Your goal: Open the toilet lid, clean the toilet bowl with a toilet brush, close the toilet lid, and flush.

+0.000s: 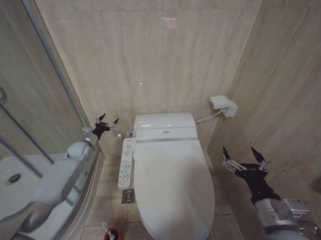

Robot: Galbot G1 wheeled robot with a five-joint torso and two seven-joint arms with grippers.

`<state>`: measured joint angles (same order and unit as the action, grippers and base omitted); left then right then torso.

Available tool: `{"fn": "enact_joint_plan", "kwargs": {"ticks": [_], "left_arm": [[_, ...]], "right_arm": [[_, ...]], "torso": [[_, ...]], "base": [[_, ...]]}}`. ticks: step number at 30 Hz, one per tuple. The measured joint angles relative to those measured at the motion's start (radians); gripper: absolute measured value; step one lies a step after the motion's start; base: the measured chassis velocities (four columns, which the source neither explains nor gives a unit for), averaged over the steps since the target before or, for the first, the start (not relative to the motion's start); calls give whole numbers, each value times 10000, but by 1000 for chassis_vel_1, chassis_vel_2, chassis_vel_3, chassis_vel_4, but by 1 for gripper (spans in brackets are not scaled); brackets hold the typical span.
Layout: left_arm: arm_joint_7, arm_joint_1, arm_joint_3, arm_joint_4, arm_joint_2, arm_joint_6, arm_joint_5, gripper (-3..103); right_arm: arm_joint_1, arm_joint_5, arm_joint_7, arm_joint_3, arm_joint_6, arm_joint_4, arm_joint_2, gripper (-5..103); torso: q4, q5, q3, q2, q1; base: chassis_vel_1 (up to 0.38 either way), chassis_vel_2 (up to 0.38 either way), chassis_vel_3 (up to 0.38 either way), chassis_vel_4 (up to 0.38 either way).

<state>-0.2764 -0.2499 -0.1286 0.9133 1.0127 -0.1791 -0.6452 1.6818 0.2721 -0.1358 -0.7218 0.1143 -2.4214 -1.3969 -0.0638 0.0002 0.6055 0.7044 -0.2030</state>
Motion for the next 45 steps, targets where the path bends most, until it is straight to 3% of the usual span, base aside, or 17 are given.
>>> {"fn": "enact_joint_plan", "kwargs": {"ticks": [11,12,19,20,25,26,33,34,45], "left_arm": [[-1255,897,-1034,-1465,537,-276,129,88],[-1541,966,-1115,-1871,664,-505,290,65],[-2129,1004,-1307,-2703,956,-1148,580,65],[-2246,1004,-1327,-2823,1011,-1302,604,38],[-2523,741,-1297,-2842,1107,-1676,861,38],[-2524,675,-1285,-2772,1098,-1708,886,11],[-2487,418,-1257,-2392,952,-1714,894,11],[-2464,414,-1226,-2372,932,-1713,890,0],[-2569,307,-1178,-2153,684,-1708,713,0]], "right_arm": [[0,0,0,0,0,0,0,100],[0,0,0,0,-1,0,0,100],[0,0,0,0,0,0,-1,100],[0,0,0,0,0,0,0,100],[0,0,0,0,0,0,0,100],[0,0,0,0,0,0,0,100],[0,0,0,0,0,0,0,100],[0,0,0,0,-1,0,0,100],[0,0,0,0,-1,0,0,100]], "torso": [[-3,-2,0,1,0],[-2,-2,0,1,0],[-2,-1,-1,1,0],[0,-2,-1,1,0],[-3,-3,0,1,0],[-3,-3,-1,1,0],[-3,0,-2,2,2],[-3,0,-2,2,2],[-1,-2,0,1,-1]], "base": [[0,0,0,0],[0,0,0,0],[0,0,0,0],[0,0,0,0],[0,0,0,0],[0,0,0,0],[0,0,0,0],[0,0,0,0],[-15,10,12,-15]]}}
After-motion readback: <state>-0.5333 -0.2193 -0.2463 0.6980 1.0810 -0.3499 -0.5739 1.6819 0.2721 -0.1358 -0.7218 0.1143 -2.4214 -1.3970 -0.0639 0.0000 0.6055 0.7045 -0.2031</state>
